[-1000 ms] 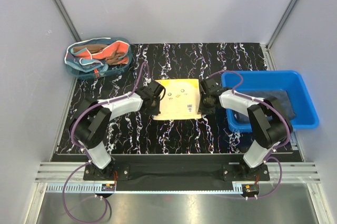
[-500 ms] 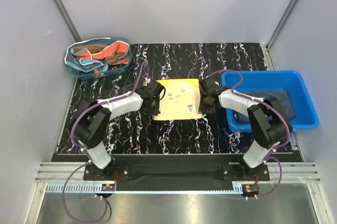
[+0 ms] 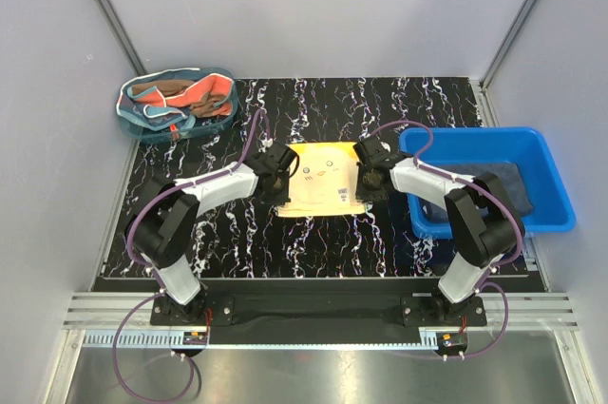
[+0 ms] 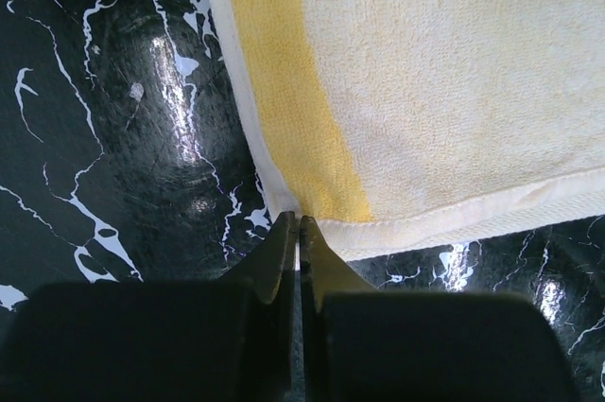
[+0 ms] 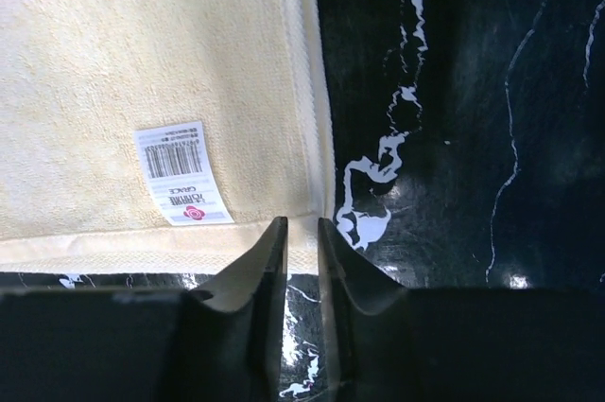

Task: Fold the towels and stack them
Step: Fold the towel

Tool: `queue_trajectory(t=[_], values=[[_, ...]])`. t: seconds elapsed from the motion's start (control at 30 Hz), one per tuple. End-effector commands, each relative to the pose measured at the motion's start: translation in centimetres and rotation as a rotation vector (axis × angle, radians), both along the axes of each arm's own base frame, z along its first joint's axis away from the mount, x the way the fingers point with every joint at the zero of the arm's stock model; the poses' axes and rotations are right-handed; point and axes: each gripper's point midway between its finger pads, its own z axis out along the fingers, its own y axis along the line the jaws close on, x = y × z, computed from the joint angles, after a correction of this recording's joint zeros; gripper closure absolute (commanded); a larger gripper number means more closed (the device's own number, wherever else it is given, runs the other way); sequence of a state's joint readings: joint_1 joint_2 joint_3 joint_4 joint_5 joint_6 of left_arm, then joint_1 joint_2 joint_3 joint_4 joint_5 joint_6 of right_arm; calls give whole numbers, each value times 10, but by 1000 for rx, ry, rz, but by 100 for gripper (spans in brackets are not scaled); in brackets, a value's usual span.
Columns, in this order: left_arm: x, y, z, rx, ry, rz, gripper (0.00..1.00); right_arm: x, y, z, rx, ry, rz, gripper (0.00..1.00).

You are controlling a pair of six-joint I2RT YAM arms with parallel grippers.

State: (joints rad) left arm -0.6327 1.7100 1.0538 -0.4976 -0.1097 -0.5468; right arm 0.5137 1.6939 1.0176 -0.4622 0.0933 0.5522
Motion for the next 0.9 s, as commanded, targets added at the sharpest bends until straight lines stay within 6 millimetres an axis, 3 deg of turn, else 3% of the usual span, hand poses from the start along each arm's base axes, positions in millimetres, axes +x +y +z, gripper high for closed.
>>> queue_trajectory(t=[0.0,0.13,0.23,0.5,0.87], values=[[13,-11,17,-40,-32,-12,100,9,8,4,-22,-21,15,79],[17,-12,21,-42,-42,-10,100,6,4,-2,-42,-5,5,82],[13,-13,17,-47,-24,-10,100,3,2,0,-49,-5,0,73],[8,-12,11,-43,-8,-20,100,12,0,26,-72,-56,3,69],[-4,-11,-10,-58,32,-16,100,5,0,5,-71,-25,15,69]])
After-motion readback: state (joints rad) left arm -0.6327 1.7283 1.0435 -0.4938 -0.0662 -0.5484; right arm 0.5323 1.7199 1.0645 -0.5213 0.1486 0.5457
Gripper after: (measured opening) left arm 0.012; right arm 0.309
